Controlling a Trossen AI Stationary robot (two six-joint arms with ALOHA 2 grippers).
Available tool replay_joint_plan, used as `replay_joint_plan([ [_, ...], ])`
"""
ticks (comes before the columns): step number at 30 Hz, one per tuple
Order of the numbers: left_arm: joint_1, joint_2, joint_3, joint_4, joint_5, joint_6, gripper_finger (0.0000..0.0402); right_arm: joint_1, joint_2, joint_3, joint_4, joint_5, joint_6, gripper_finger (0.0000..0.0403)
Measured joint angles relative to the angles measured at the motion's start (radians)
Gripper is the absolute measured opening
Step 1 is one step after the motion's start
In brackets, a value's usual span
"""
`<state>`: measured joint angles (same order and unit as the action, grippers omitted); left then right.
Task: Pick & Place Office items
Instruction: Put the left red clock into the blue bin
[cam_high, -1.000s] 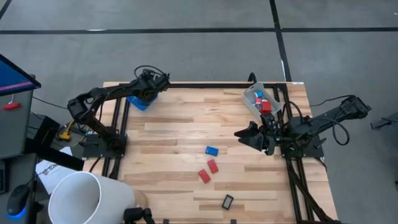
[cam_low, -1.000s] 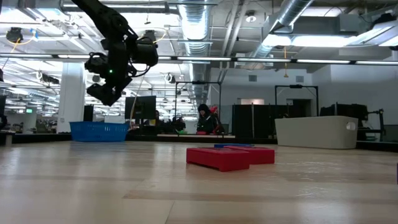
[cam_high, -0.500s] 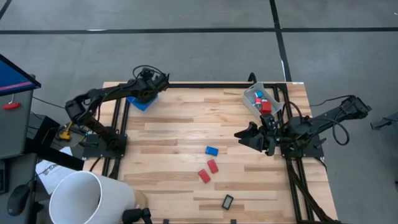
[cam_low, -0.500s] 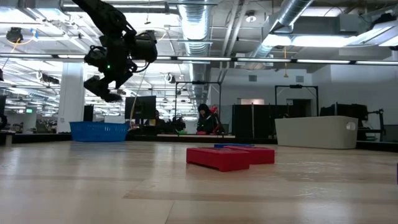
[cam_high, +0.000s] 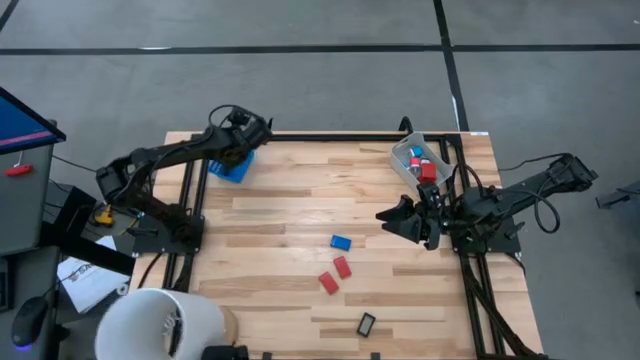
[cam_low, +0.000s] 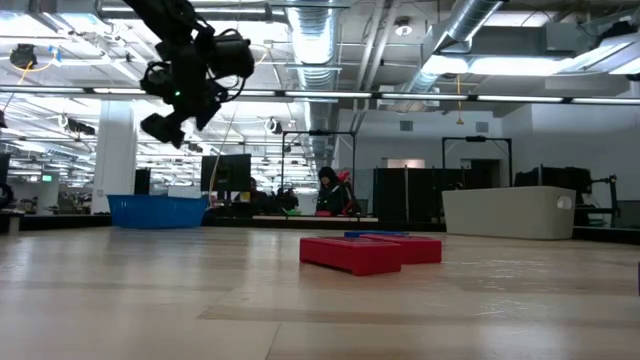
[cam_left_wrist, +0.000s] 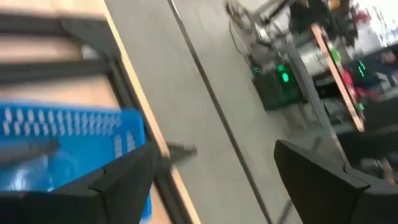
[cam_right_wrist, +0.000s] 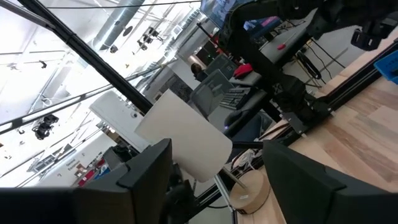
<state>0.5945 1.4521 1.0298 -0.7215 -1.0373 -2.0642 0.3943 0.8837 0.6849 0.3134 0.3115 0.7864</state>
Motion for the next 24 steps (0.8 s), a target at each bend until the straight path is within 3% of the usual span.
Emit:
replay_joint_plan([
  [6,-0.128,-0.011,0.0,0.138,0.015,0.115,0.0314,0.0,0.0,0.0,0.0,0.002,-0.005,0.0245],
  [12,-0.272,-0.014,0.0,0.291,0.032,0.388,0.0312,0.0,0.0,0.0,0.0,0.003,-0.021,0.0245],
  [18,-0.318,-0.006,0.0,0.351,0.036,0.392,0.0302,-0.011,0.0,0.0,0.0,0.003,-0.036,0.0245],
  [21,-0.321,-0.003,-0.001,0.44,0.1,0.436,0.0297,-0.011,0.0,0.0,0.0,0.003,-0.038,0.0245],
  [24,-0.321,0.011,-0.001,0.552,0.249,0.476,0.0297,-0.01,0.0,0.0,0.001,0.003,-0.038,0.0245],
])
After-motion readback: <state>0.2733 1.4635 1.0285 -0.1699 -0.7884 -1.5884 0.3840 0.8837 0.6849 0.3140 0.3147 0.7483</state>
